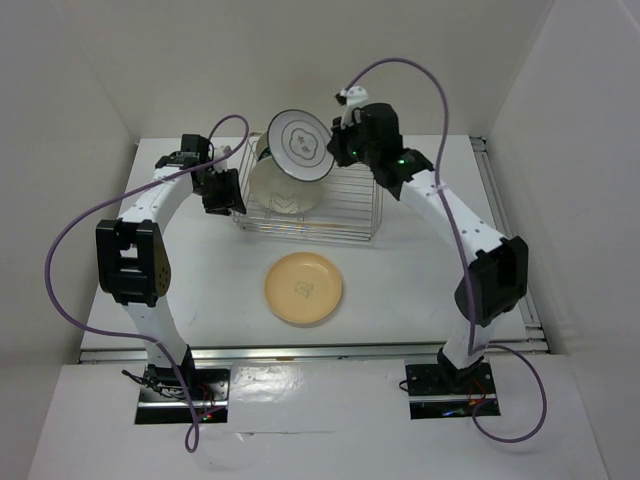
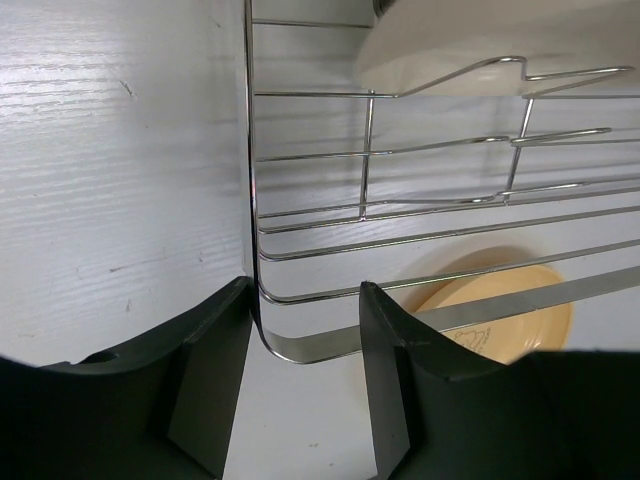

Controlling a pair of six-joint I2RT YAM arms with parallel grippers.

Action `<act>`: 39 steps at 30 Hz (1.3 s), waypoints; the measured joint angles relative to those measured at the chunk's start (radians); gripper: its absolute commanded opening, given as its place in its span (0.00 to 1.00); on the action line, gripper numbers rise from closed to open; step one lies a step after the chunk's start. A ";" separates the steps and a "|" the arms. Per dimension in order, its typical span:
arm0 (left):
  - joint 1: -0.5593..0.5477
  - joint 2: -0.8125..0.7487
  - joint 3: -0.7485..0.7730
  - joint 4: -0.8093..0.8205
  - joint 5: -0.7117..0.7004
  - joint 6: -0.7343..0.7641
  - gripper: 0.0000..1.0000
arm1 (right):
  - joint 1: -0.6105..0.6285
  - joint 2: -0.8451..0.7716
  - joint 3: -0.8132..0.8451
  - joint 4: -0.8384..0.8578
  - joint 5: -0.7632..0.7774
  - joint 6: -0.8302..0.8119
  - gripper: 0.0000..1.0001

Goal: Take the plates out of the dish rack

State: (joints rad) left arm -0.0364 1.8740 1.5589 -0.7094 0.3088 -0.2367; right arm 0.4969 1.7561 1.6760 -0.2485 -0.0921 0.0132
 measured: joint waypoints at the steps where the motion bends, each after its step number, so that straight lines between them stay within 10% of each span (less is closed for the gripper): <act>1: 0.000 0.000 0.000 0.000 0.002 0.000 0.59 | -0.016 -0.032 0.000 -0.013 0.009 0.013 0.00; 18: 0.000 -0.011 -0.029 0.027 0.016 0.002 0.58 | -0.877 -0.265 -0.567 -0.172 -0.140 0.638 0.00; 34: -0.001 -0.019 -0.056 0.030 0.103 0.031 0.51 | -0.935 -0.145 -0.803 0.005 -0.320 0.784 0.06; 39: -0.014 -0.019 -0.056 0.011 0.126 0.053 0.55 | -0.935 -0.111 -0.803 0.028 -0.349 0.786 0.43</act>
State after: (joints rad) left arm -0.0505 1.8545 1.5028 -0.6983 0.4347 -0.1841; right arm -0.4385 1.6447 0.8730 -0.2207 -0.4412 0.7990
